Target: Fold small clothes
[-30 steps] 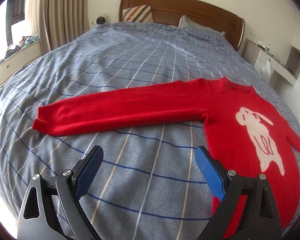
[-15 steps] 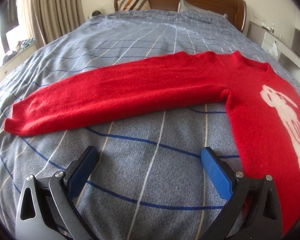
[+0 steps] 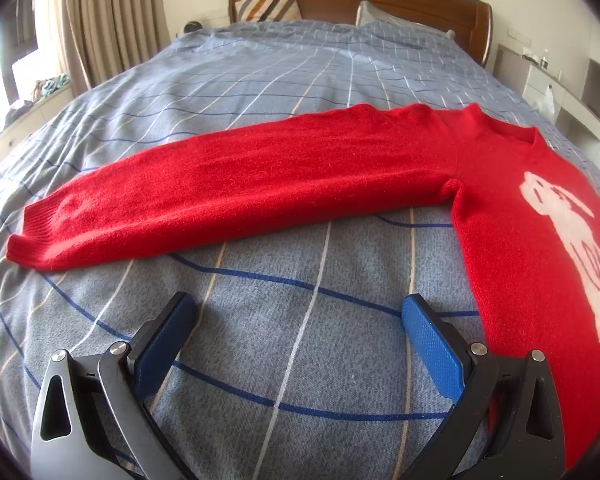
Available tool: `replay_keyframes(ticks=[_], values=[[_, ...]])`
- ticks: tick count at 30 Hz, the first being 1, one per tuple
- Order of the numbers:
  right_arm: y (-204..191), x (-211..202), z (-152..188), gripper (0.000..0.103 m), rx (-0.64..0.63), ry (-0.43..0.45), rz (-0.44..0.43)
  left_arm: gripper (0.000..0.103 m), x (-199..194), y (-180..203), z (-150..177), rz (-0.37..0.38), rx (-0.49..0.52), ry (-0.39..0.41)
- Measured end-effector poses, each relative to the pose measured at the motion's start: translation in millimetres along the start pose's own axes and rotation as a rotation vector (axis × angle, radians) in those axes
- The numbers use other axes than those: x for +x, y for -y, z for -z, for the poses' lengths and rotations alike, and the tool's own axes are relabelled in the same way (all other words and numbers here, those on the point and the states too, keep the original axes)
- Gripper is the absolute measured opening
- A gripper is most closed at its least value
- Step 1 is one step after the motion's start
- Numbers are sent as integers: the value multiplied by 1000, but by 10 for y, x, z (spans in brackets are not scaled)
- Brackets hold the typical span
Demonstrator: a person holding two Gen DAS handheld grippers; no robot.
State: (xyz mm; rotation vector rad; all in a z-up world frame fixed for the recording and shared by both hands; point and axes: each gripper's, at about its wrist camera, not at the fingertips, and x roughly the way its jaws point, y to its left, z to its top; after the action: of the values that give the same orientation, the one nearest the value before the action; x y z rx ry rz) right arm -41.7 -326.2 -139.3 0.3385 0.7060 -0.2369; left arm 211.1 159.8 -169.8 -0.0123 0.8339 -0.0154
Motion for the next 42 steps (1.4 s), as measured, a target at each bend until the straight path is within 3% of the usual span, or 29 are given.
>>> replay_keyframes(ticks=[42], values=[[-82, -22, 13, 72, -21, 9, -27, 103, 3, -3, 1, 0, -1, 0]])
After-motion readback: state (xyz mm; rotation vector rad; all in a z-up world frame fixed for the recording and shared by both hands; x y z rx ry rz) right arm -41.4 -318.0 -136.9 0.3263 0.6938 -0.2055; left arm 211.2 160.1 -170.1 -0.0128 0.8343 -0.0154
